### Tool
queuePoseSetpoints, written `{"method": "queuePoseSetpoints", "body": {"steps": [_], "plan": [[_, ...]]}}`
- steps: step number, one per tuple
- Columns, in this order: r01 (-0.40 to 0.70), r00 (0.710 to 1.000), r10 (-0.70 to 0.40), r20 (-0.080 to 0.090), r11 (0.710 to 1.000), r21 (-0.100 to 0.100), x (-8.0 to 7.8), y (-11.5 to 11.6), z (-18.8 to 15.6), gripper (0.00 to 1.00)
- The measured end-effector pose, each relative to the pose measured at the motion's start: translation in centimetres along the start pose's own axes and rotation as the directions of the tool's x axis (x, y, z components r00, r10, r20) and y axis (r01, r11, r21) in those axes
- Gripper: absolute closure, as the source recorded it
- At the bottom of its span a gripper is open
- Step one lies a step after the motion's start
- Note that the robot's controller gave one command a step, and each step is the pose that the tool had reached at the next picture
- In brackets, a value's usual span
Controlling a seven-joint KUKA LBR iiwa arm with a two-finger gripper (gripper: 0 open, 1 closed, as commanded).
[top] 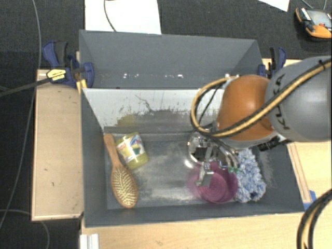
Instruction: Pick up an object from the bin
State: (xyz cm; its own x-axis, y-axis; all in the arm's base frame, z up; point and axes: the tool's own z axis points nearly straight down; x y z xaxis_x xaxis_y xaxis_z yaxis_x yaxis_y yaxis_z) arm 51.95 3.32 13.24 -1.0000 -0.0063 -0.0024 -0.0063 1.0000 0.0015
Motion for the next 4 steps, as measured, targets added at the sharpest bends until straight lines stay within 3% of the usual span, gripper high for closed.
{"method": "queuePoseSetpoints", "body": {"steps": [1, 2, 3, 4], "plan": [[0.000, 1.000, 0.000, 0.000, 1.000, 0.000, 0.0, 0.0, 0.0, 0.00], [0.383, 0.924, -0.383, 0.000, 0.924, 0.001, -0.2, -4.8, 3.5, 0.00], [0.568, 0.823, -0.568, 0.005, 0.823, 0.001, -1.5, -5.8, 3.1, 1.00], [0.567, 0.824, -0.567, 0.005, 0.824, 0.001, -1.5, -5.8, 3.1, 1.00]]}}
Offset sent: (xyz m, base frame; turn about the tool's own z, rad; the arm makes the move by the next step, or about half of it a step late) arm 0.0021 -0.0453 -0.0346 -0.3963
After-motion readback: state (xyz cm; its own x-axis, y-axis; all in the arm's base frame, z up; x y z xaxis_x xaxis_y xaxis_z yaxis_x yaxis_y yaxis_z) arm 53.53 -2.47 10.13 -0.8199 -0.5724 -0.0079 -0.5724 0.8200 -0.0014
